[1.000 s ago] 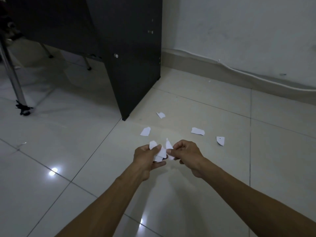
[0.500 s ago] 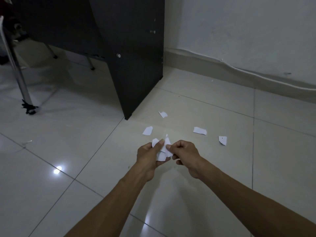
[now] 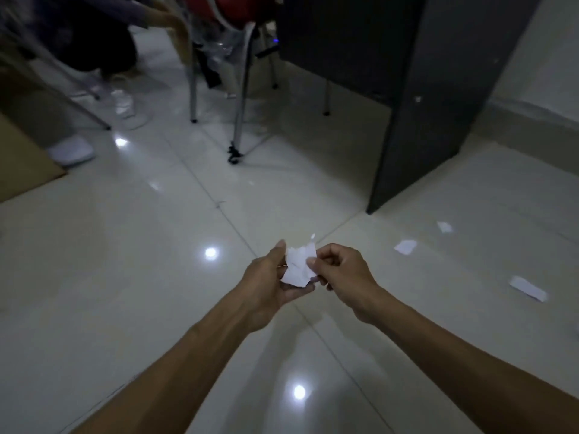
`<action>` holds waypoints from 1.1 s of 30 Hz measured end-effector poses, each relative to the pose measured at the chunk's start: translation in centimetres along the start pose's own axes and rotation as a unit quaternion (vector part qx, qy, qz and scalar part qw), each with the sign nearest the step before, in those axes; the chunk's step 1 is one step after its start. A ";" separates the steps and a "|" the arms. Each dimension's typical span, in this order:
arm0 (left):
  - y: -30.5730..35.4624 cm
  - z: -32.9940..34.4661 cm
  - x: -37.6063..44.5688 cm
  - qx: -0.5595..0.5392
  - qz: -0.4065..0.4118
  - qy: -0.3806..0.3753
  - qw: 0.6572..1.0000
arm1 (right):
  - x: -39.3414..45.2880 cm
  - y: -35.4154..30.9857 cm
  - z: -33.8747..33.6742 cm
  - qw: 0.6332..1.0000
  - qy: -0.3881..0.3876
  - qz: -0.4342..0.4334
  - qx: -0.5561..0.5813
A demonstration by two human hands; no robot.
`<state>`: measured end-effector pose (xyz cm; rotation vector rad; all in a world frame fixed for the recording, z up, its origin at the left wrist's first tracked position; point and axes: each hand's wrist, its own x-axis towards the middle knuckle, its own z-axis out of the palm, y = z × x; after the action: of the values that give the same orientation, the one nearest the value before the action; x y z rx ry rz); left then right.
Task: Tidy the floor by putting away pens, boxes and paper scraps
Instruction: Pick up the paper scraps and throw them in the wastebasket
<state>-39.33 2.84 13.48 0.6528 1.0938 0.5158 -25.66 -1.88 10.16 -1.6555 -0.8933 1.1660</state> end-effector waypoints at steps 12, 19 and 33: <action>4.6 -12.5 -6.7 0.050 0.064 0.172 0.982 | -0.7 -5.8 15.6 0.987 -0.131 -0.030 -0.085; 1.6 -19.9 -13.4 0.022 0.147 0.261 0.954 | -5.5 -7.8 23.2 0.964 -0.223 -0.045 -0.138; -0.5 -39.5 -30.3 0.005 0.270 0.500 0.823 | -17.3 -10.5 47.8 0.912 -0.382 -0.110 -0.099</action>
<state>-87.23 -8.96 20.26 0.7083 1.8995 1.4552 -76.99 -1.62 17.95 -1.1791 -1.6850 1.6295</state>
